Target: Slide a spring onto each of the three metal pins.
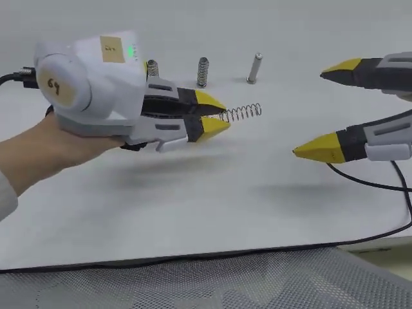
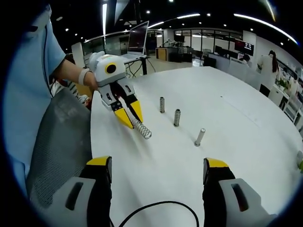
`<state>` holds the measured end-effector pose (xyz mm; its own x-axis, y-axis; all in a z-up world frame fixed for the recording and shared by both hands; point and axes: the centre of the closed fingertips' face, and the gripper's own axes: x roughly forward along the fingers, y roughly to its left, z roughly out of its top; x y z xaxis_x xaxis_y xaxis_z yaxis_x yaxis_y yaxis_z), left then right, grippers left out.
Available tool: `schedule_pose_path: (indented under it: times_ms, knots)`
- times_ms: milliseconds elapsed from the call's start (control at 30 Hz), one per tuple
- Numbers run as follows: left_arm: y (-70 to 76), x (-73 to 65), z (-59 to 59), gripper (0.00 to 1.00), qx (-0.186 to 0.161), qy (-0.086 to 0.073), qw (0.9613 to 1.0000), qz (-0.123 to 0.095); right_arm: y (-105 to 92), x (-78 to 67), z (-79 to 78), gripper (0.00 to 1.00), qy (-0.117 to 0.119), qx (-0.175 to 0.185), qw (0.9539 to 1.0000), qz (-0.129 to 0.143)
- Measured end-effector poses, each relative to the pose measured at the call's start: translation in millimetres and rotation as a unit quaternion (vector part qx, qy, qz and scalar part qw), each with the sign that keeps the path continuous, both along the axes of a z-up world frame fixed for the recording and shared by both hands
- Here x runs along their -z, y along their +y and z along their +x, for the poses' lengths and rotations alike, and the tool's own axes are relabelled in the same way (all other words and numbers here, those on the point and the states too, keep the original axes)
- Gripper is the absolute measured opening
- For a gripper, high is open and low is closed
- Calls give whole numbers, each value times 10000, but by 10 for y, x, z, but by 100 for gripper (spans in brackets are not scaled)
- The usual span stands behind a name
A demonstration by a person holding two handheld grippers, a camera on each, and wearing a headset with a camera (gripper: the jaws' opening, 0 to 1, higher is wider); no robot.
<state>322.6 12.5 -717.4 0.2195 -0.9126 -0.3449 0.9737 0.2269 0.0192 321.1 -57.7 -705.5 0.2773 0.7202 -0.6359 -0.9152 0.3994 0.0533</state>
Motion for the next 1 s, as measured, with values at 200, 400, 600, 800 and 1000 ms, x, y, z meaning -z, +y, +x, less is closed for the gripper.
schedule_pose_path:
  times_ms: [200, 400, 600, 800, 1000]
  knots:
    - [68, -9, -64, 2, -49, 28, 10000, -18, 151, -45, -36, 72, -19, -302, 9995, 50]
    - [86, -11, -125, 2, -31, 16, 10000, 14, 242, -67, -41, 65, 28, -523, 9985, 159]
    - [64, -42, -200, 2, 20, 0, 10000, -24, 341, -25, -104, 44, 207, -931, 9953, 186]
    - [63, -57, -229, 2, 11, 22, 10000, -75, 416, 30, -153, 31, 232, -1239, 9920, 57]
    - [72, -53, -239, 2, -1, 30, 10000, -82, 482, 37, -165, 25, 231, -1459, 9890, 33]
